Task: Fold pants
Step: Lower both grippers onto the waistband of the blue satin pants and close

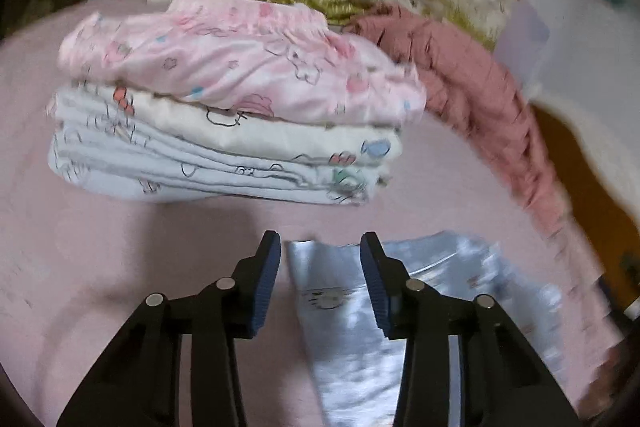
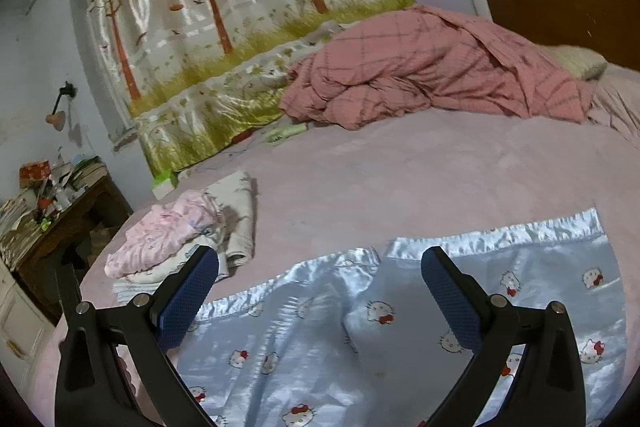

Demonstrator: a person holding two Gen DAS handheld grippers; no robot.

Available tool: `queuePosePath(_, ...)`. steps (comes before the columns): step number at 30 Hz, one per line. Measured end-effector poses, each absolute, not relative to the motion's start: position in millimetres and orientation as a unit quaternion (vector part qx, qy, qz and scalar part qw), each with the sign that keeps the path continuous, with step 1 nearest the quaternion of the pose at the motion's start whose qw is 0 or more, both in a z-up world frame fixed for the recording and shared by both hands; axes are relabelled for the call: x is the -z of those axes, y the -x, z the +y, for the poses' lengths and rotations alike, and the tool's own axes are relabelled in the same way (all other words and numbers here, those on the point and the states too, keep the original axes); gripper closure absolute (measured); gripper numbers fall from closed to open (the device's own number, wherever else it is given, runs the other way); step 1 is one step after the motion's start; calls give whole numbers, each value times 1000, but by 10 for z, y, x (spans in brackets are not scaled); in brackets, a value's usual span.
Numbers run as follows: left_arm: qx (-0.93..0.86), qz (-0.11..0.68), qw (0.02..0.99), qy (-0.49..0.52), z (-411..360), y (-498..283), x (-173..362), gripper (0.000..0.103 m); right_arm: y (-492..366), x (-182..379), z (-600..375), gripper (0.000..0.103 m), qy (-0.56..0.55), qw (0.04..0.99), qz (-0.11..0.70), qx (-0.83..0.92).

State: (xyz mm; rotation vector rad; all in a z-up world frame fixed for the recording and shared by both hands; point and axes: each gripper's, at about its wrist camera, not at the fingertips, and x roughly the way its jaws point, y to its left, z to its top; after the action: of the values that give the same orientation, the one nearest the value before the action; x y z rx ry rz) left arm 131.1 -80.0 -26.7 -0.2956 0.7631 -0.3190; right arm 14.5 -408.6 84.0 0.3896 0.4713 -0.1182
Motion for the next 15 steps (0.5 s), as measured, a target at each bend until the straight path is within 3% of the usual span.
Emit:
queuePosePath(8,156,426,880,143,-902,-1478,718,64,-329,-611,-4106,1,-222,938,262,40)
queuePosePath(9,162,417,880,157,-873,-1462,684,69,-347,-590,-4085,1,-221,938,265,40)
queuePosePath(12,182,409,875,185,-837,-1494,668,97,-399,-523,-4062,1,-229,934,273,33)
queuePosePath(15,184,405,877,180,-864,-1506,650,102,-441,-463,-4035,1,-232,930,283,29)
